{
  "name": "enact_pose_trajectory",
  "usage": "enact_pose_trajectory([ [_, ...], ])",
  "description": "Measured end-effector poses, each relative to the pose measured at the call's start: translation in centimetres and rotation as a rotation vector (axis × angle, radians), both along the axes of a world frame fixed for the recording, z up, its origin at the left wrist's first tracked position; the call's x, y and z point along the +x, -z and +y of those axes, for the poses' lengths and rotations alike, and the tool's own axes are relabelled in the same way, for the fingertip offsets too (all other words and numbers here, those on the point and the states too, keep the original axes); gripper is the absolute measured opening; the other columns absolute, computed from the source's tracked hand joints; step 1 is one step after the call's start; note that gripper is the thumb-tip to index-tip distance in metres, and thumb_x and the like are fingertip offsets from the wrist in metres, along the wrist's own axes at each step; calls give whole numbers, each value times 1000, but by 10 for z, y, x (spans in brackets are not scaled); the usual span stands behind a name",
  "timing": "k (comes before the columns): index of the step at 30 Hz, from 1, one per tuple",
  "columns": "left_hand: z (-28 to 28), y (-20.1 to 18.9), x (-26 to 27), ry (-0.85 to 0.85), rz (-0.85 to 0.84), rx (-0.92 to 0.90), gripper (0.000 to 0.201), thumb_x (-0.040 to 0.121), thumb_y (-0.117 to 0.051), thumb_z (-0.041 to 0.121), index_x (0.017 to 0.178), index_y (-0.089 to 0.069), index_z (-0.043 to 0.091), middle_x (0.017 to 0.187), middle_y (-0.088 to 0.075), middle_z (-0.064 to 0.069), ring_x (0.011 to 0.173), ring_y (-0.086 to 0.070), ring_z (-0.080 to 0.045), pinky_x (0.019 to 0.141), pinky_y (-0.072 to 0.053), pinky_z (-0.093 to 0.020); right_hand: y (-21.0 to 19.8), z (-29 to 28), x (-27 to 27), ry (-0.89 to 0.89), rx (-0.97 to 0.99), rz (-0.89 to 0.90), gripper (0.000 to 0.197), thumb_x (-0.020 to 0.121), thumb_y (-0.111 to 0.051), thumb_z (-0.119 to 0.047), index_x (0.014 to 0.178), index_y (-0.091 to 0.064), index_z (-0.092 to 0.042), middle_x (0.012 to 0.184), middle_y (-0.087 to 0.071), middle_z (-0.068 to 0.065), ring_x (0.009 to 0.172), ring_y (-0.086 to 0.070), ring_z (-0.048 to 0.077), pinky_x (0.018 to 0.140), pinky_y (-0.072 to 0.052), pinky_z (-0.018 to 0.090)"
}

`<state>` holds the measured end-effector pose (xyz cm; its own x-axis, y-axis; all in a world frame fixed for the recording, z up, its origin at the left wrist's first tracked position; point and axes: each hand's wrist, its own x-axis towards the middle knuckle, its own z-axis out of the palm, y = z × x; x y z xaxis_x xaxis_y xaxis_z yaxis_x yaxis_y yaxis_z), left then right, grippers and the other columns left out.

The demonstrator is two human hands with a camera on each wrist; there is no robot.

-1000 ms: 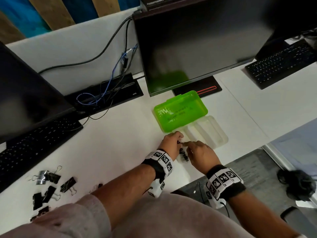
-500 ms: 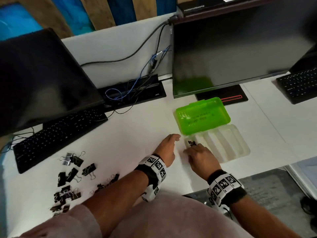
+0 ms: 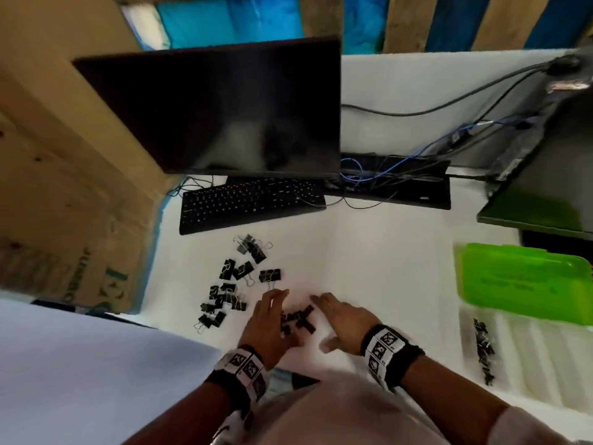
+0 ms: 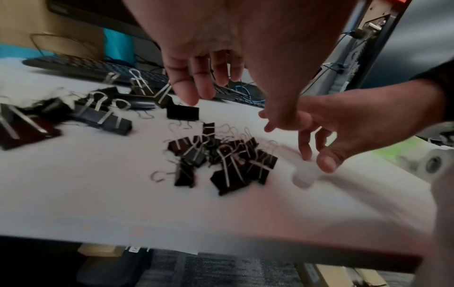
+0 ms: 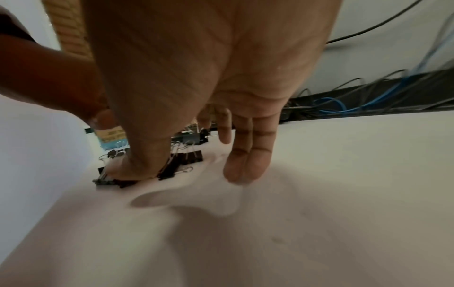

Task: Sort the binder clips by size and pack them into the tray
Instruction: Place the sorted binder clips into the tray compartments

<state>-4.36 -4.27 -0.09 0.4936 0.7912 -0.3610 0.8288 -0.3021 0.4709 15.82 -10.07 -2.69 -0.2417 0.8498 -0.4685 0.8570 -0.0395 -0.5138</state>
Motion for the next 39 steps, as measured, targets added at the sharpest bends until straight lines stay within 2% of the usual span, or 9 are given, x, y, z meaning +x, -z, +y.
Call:
enact_pose_trajectory([
  [2,-2,3,-15,-20,31,-12,110,63,-83,36,145,-11,28,149,-11,8,132,-27,-16,104,-40,-35,1,13,-15,-35,-3,-38,107,72,-70,-53,145,6,-34,157,-2,1,130,-36,34,96,-45,49],
  [6,-2,20,-30,-65,134,-125,120,63,-85,22,147,2,26,153,3,3,138,-24,-21,107,-40,-36,5,29,-40,-165,-4,-126,108,72,-69,-55,146,6,-32,158,6,3,139,-19,36,102,-39,53],
  [12,4,38,-32,-90,66,-248,125,57,-87,7,148,-1,19,148,-6,-5,127,-41,-25,103,-43,-34,12,31,-56,-290,5,-186,81,86,-63,-27,148,-10,-20,155,-8,13,137,-20,38,99,-42,52],
  [17,14,43,-18,-2,33,-274,130,52,-90,28,148,-3,22,149,-3,-4,134,-30,-24,108,-37,-37,20,33,-47,-203,39,-145,66,88,-59,-14,144,-24,-17,152,-17,16,131,-32,37,100,-42,48],
  [20,14,43,-3,24,19,-234,114,57,-87,36,145,-16,21,150,-5,-1,134,-30,-23,110,-35,-36,24,31,-43,-109,89,-104,54,91,-54,-16,139,-32,-13,146,-27,18,124,-41,38,100,-42,47],
  [24,15,39,19,87,-47,-138,73,69,-78,28,130,-38,23,133,-28,2,113,-49,-17,92,-39,-19,22,28,-30,53,95,-26,37,93,-46,-13,130,-44,-11,131,-42,19,108,-53,39,92,-46,44],
  [27,20,36,37,177,-35,-144,56,74,-71,20,123,-43,23,123,-34,2,99,-57,-17,83,-43,-19,15,23,-13,155,76,15,40,84,-54,-5,123,-50,-10,120,-47,17,98,-57,37,84,-46,38],
  [35,35,30,78,337,-30,-236,44,65,-75,14,100,-50,20,105,-37,7,86,-52,-17,77,-45,-25,8,0,25,350,1,85,28,70,-66,-14,93,-49,-15,99,-49,4,80,-54,28,68,-41,30],
  [39,39,26,92,354,-69,-247,42,61,-75,11,91,-50,26,102,-42,6,87,-54,-19,79,-51,-31,8,-15,37,438,30,145,34,70,-64,-14,101,-48,-16,92,-44,-3,77,-50,22,69,-44,31],
])
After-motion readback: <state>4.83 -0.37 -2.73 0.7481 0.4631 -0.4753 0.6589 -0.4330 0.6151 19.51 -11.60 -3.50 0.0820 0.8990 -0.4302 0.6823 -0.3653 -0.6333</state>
